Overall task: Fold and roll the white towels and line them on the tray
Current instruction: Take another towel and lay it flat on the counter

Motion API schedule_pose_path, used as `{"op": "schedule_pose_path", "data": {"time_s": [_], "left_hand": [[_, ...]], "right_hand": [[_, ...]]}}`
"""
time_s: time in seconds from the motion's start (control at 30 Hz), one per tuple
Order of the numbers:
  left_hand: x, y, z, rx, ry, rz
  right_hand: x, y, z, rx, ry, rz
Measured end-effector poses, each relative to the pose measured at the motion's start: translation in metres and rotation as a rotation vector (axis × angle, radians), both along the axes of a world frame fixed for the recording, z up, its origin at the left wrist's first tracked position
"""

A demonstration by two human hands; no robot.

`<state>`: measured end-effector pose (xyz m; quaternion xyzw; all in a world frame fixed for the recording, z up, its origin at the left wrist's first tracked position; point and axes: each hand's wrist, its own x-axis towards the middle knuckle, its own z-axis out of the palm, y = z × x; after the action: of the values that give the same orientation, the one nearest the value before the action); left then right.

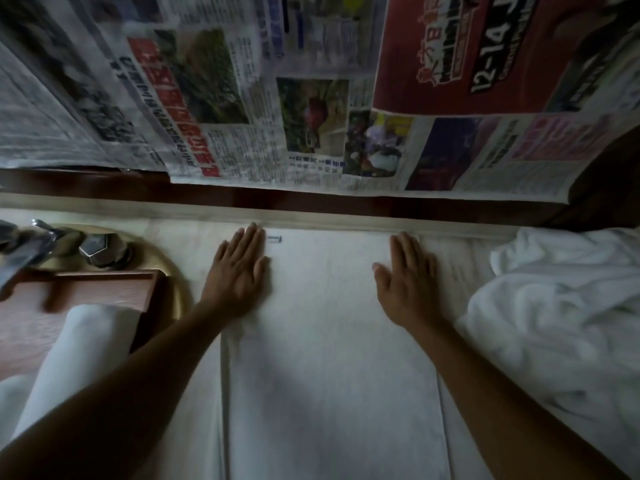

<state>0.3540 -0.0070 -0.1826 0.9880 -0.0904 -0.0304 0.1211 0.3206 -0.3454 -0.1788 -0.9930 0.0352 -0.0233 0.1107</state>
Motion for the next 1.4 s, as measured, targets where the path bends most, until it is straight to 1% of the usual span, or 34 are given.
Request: {"op": "schedule_pose_path", "data": {"time_s": [0.17, 0.23, 0.3, 0.33, 0.4, 0.43, 0.47, 0.53, 0.6, 0.7, 0.8, 0.87, 0.93, 1.0, 1.07, 1.13, 1.23, 1.3, 1.4], "left_hand": [[0.008, -0.007, 0.010, 0.099, 0.015, 0.035], [-0.015, -0.021, 0.024, 0.092, -0.049, 0.067], [-0.059, -0.050, 0.037, 0.002, -0.115, 0.088], [-0.086, -0.069, 0.040, -0.067, -0.119, 0.074], [-0.143, -0.096, 0.034, -0.200, -0.062, 0.019], [-0.164, -0.100, 0.027, -0.229, -0.030, -0.013], [-0.181, -0.096, 0.020, -0.206, -0.017, -0.042], [-0.191, -0.070, 0.008, -0.114, -0.058, -0.059], [-0.187, -0.039, 0.004, -0.088, -0.091, -0.028], [-0.178, 0.001, 0.002, -0.057, -0.079, 0.041], [-0.184, 0.016, 0.007, -0.044, -0.053, 0.091], [-0.207, 0.001, 0.014, -0.081, -0.083, 0.066], [-0.244, -0.033, 0.019, -0.131, -0.114, 0.018], [-0.288, -0.067, 0.015, -0.195, -0.090, -0.036], [-0.317, -0.074, 0.009, -0.204, -0.071, -0.062], [-0.325, -0.051, 0.006, -0.154, -0.077, -0.082], [-0.318, -0.004, 0.003, -0.111, -0.079, -0.015], [-0.315, 0.021, 0.001, -0.162, -0.043, 0.058], [-0.331, 0.041, 0.003, -0.203, -0.030, 0.045]], "right_hand": [[0.003, 0.003, 0.010, 0.035, 0.046, -0.002], [-0.015, 0.009, 0.016, 0.036, -0.014, 0.016], [-0.047, 0.027, 0.019, 0.053, -0.104, 0.049], [-0.067, 0.041, 0.016, 0.077, -0.133, 0.073], [-0.112, 0.067, 0.011, 0.097, -0.123, 0.152], [-0.131, 0.073, 0.007, 0.071, -0.108, 0.195], [-0.145, 0.072, 0.003, 0.036, -0.103, 0.228], [-0.153, 0.051, -0.001, 0.020, -0.129, 0.238], [-0.146, 0.022, -0.005, 0.003, -0.157, 0.196], [-0.136, -0.015, -0.009, -0.015, -0.125, 0.138], [-0.147, -0.020, -0.001, 0.042, -0.162, 0.036], [-0.176, 0.004, 0.009, 0.082, -0.221, 0.013], [-0.220, 0.045, 0.015, 0.142, -0.234, 0.032], [-0.266, 0.080, 0.012, 0.154, -0.165, 0.103], [-0.295, 0.090, 0.005, 0.082, -0.126, 0.174], [-0.301, 0.071, 0.003, 0.035, -0.124, 0.200], [-0.299, 0.028, 0.002, 0.028, -0.159, 0.091], [-0.299, 0.003, 0.000, 0.020, -0.146, 0.015], [-0.309, -0.011, 0.001, 0.016, -0.143, -0.043]]}}
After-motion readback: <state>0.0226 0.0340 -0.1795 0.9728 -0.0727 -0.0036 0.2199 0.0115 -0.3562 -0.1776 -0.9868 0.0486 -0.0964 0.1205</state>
